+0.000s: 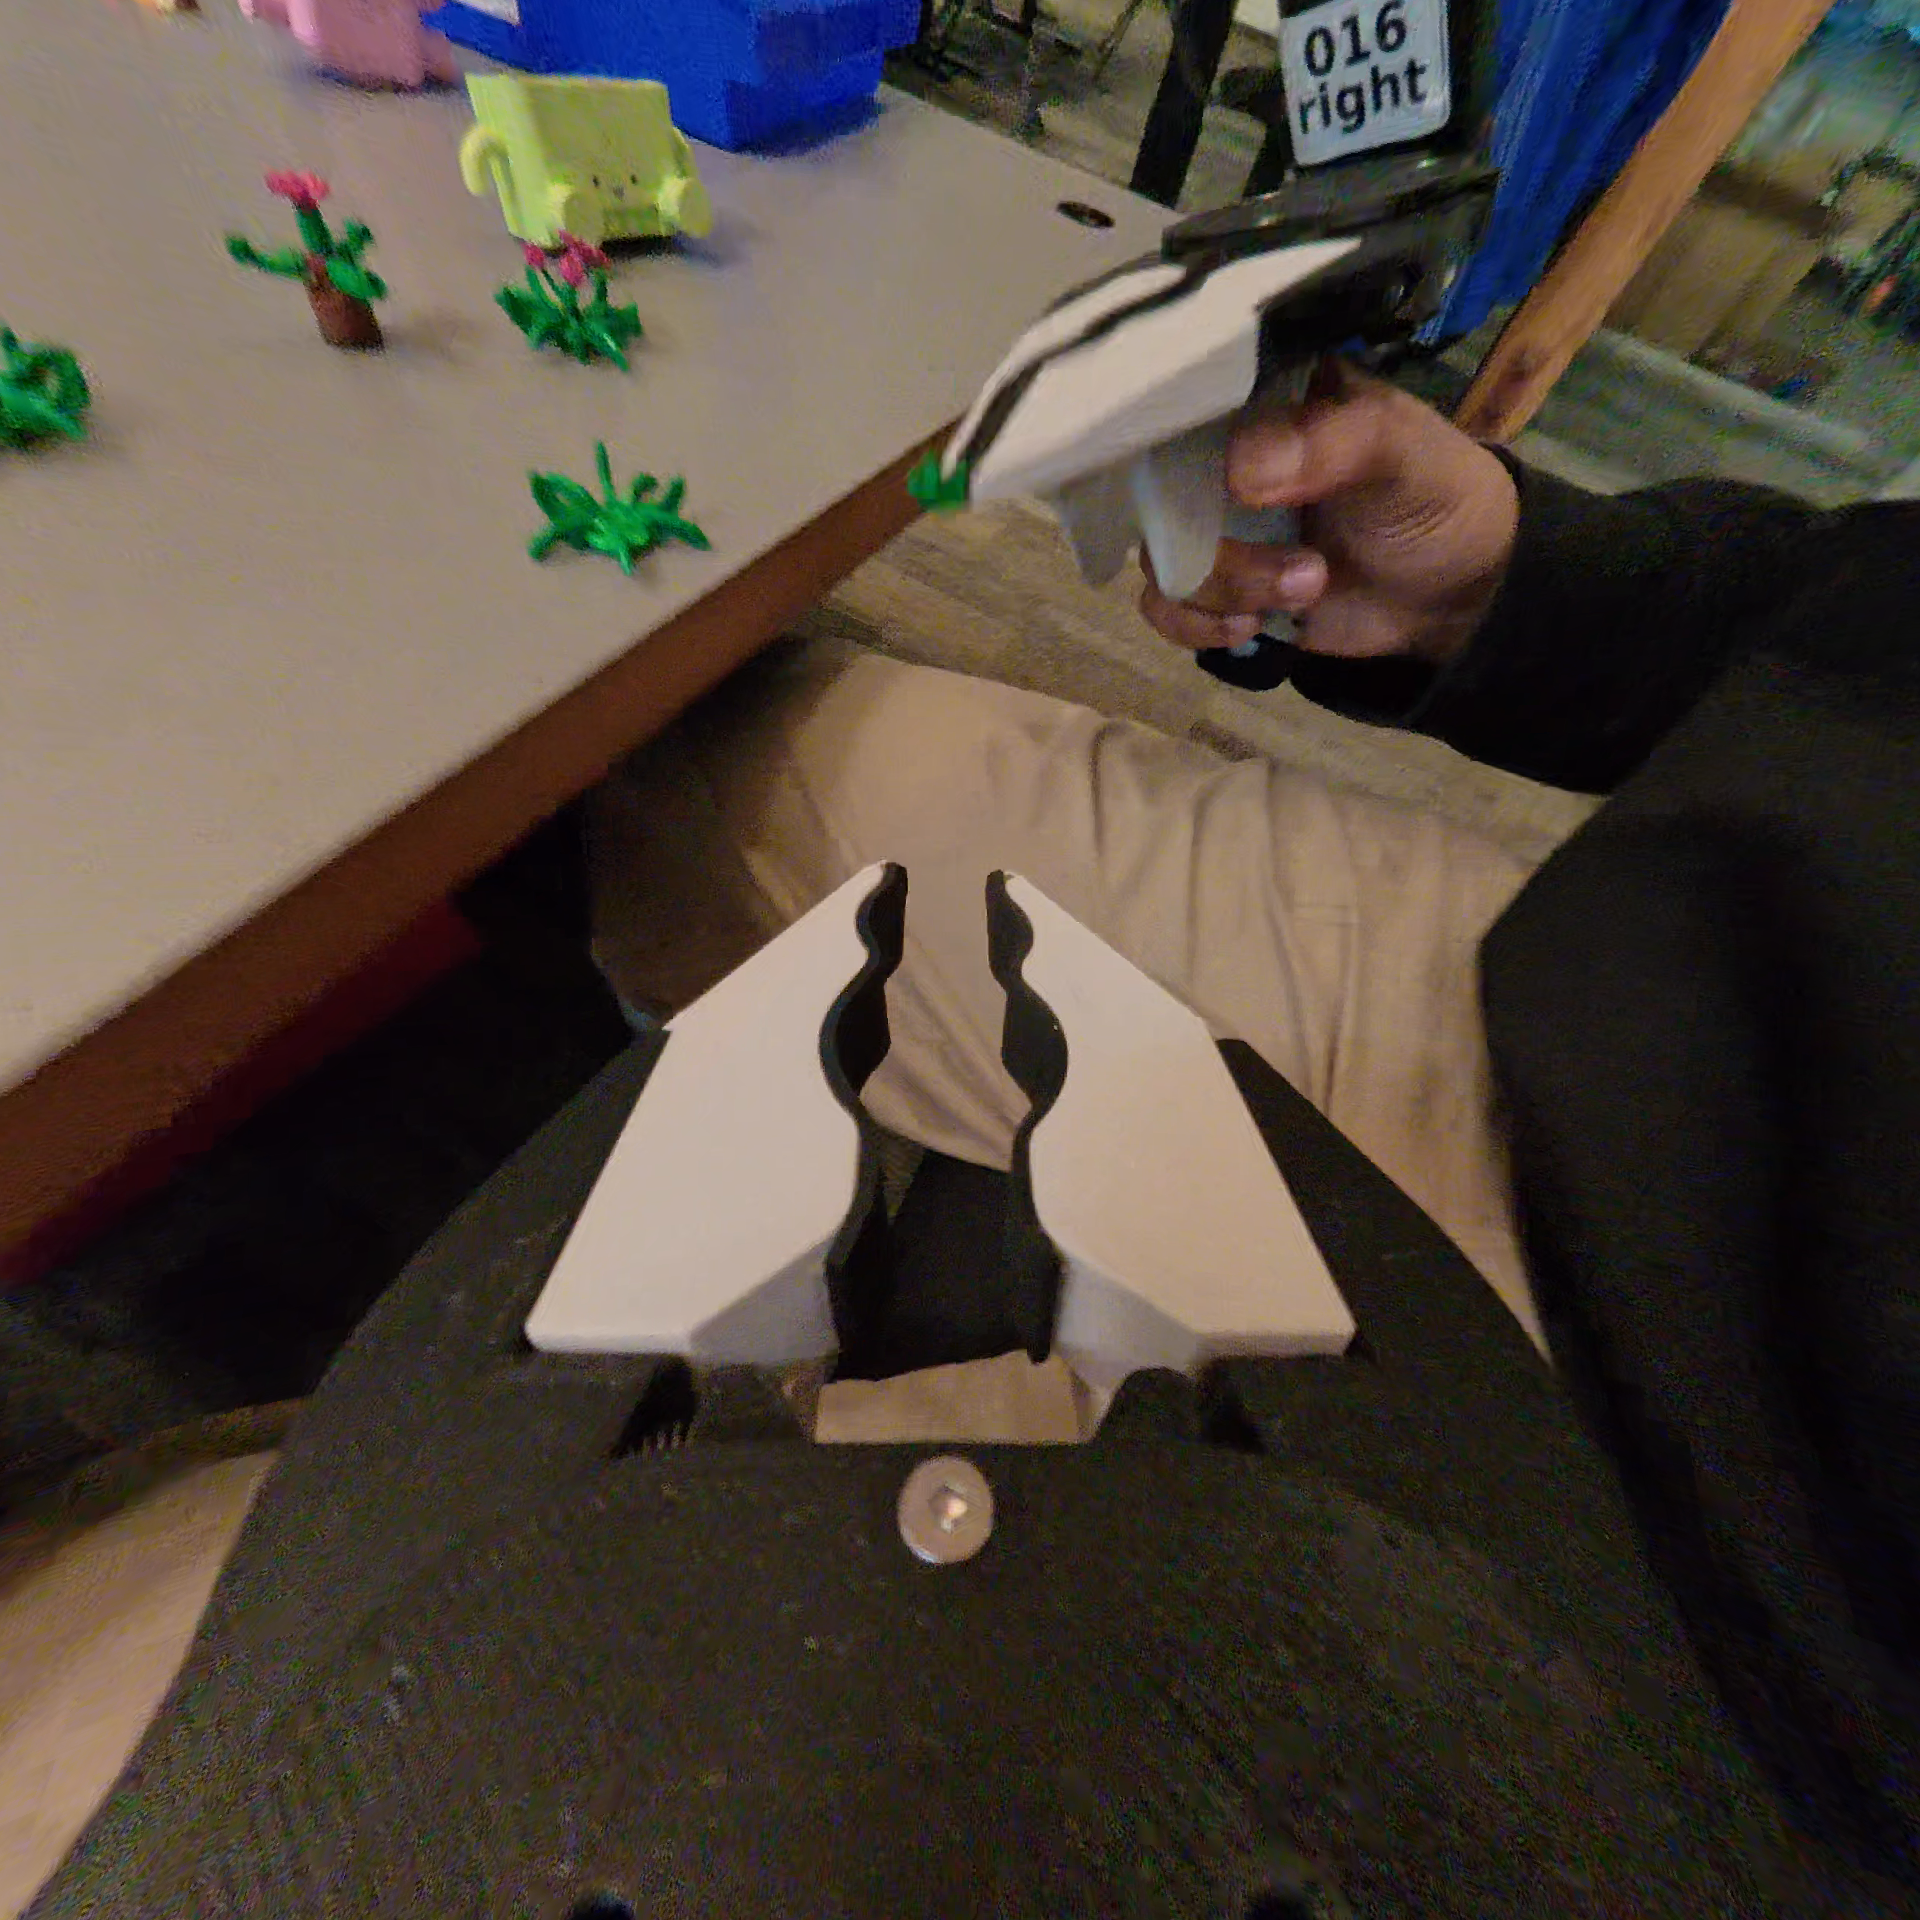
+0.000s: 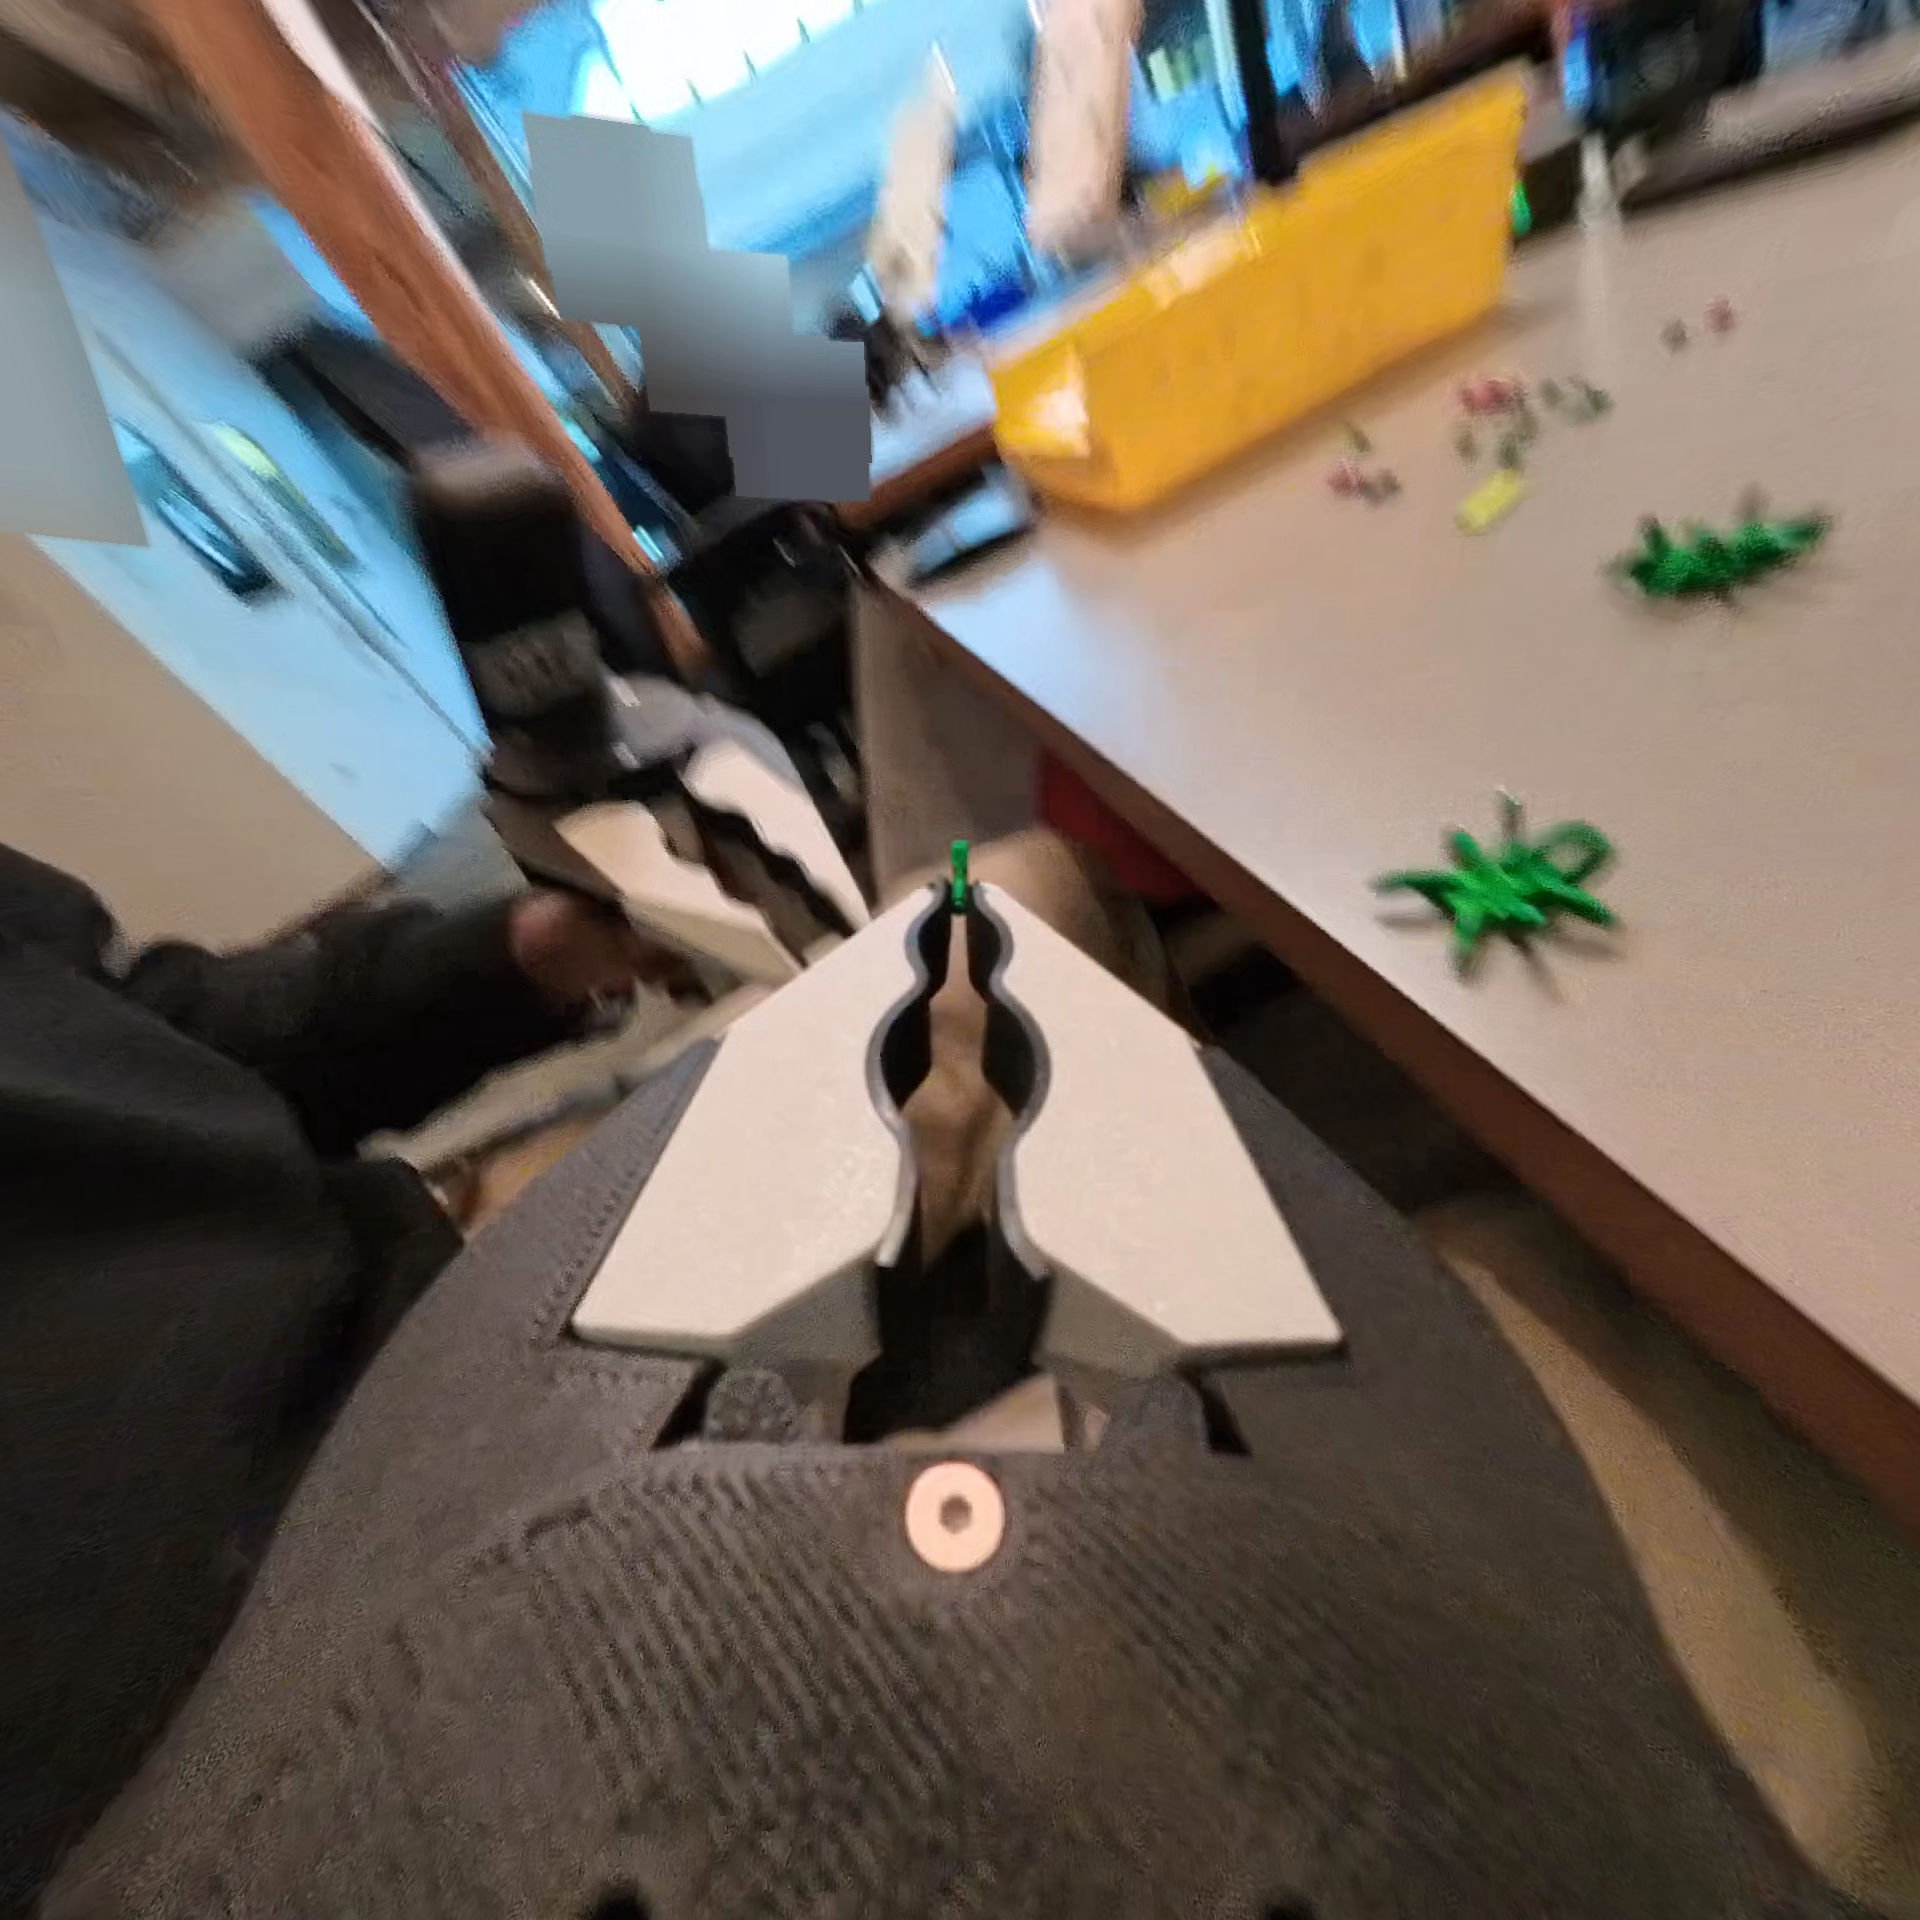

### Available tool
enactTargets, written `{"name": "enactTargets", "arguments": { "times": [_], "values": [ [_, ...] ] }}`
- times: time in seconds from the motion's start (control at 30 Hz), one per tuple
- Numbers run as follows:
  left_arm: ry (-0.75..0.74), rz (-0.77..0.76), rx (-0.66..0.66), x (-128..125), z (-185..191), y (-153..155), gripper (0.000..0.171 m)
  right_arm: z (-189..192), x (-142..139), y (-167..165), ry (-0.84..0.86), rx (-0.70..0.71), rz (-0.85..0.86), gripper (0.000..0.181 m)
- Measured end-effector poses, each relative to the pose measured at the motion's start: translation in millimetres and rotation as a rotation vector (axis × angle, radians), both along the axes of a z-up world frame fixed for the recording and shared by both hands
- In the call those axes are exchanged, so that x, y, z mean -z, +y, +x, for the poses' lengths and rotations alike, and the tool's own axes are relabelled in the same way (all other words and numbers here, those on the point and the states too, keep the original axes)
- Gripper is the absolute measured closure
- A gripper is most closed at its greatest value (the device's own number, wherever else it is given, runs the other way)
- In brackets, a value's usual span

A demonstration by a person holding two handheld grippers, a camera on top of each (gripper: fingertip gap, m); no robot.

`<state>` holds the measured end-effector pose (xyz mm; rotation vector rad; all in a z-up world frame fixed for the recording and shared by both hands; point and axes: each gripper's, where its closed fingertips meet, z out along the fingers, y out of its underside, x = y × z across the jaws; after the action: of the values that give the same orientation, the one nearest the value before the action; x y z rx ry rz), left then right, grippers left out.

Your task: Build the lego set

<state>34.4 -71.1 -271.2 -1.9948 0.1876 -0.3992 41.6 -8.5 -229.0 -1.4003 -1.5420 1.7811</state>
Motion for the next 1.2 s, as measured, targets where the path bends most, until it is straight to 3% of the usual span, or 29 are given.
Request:
{"name": "enactTargets", "arguments": {
  "times": [0.23,0.5,0.53,0.6,0.63,0.77,0.9,1.0,1.13,1.2],
  "values": [
    [-0.054,0.105,0.112,-30,-11,70,0.151,-8,30,33,-0.134,0.183,0.202,0.180],
    [-0.041,0.117,0.188,-31,15,63,0.133,11,21,54,-0.070,0.362,0.218,0.180],
    [-0.034,0.125,0.162,-33,13,64,0.130,13,23,59,-0.073,0.394,0.249,0.180],
    [0.018,0.183,0.037,-37,-4,74,0.097,15,22,65,-0.042,0.440,0.302,0.180],
    [0.064,0.228,-0.026,-40,-15,79,0.084,15,21,66,-0.027,0.438,0.307,0.180],
    [0.189,0.302,-0.139,-46,-47,95,0.075,8,26,59,0.016,0.347,0.262,0.180],
    [0.041,0.247,-0.123,-43,-57,120,0.073,-8,30,59,0.009,0.266,0.227,0.181],
    [0.055,0.181,-0.097,-33,-69,144,0.074,-22,35,74,-0.051,0.248,0.284,0.181],
    [-0.056,0.075,0.057,-37,-65,168,0.086,-37,28,63,-0.095,0.052,0.356,0.181],
    [-0.140,0.050,0.024,-44,-77,182,0.090,-46,32,59,-0.156,-0.020,0.345,0.181]
  ]
}}
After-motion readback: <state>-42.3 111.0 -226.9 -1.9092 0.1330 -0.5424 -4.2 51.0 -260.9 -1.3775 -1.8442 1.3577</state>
